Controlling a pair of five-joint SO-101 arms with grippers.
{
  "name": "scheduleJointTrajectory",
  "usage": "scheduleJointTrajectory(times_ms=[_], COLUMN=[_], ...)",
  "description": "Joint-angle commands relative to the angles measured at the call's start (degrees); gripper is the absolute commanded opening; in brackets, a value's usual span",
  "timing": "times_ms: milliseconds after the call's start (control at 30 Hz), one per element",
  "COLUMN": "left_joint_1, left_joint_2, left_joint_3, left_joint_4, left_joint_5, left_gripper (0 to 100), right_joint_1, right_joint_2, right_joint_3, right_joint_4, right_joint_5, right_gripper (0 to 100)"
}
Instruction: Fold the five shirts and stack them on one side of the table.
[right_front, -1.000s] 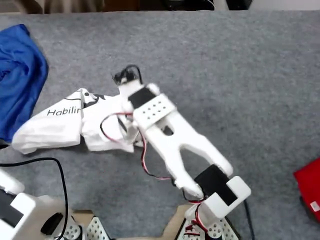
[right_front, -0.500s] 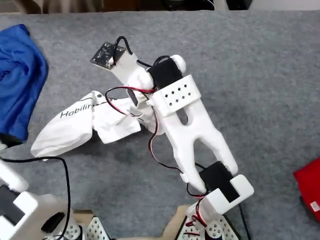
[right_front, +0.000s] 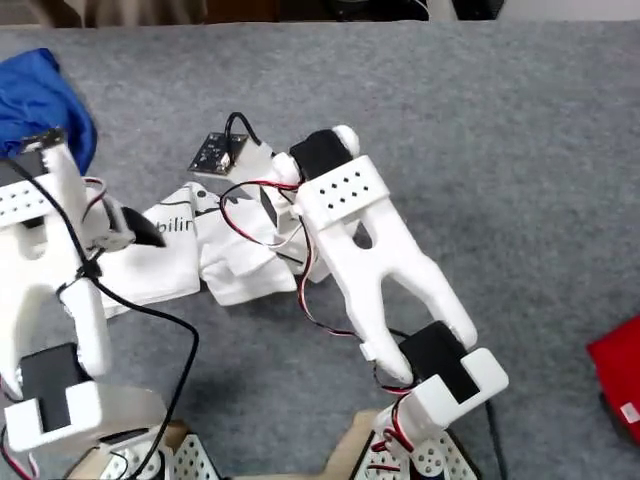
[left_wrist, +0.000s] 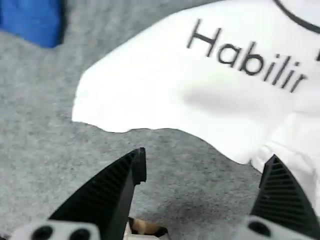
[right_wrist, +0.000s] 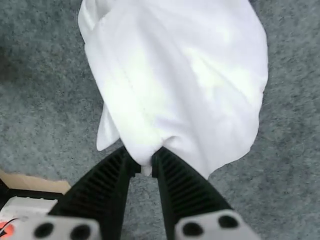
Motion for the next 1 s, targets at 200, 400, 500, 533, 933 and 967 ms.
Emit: scheduleJointTrajectory(times_ms=[200,400,500,533,933,967], left_joint_1=[1.7,1.1,1.1,1.0,-12.4,-13.0], left_joint_2=[8.6,16.6,18.2,18.2,18.2,18.2], left_joint_3=[6.0,5.9,5.8,5.5,-19.8,-21.8], left_joint_4=[-13.5,-18.5,-20.7,-21.2,-20.8,-20.8], left_joint_5=[0.7,0.4,0.4,0.4,0.4,0.4], left_gripper=[32,12,3,1,2,2], right_joint_1=[2.6,6.1,6.5,6.5,6.5,6.5], right_joint_2=[-0.3,-0.3,-0.3,-0.3,-0.3,-0.3], right_joint_3=[0.5,0.5,0.5,0.5,0.4,0.3], right_joint_4=[-1.9,-2.4,-2.4,-2.4,-2.5,-2.5], right_joint_5=[0.7,0.9,0.9,0.9,1.0,1.1], right_gripper=[0.6,0.7,0.6,0.6,0.6,0.6])
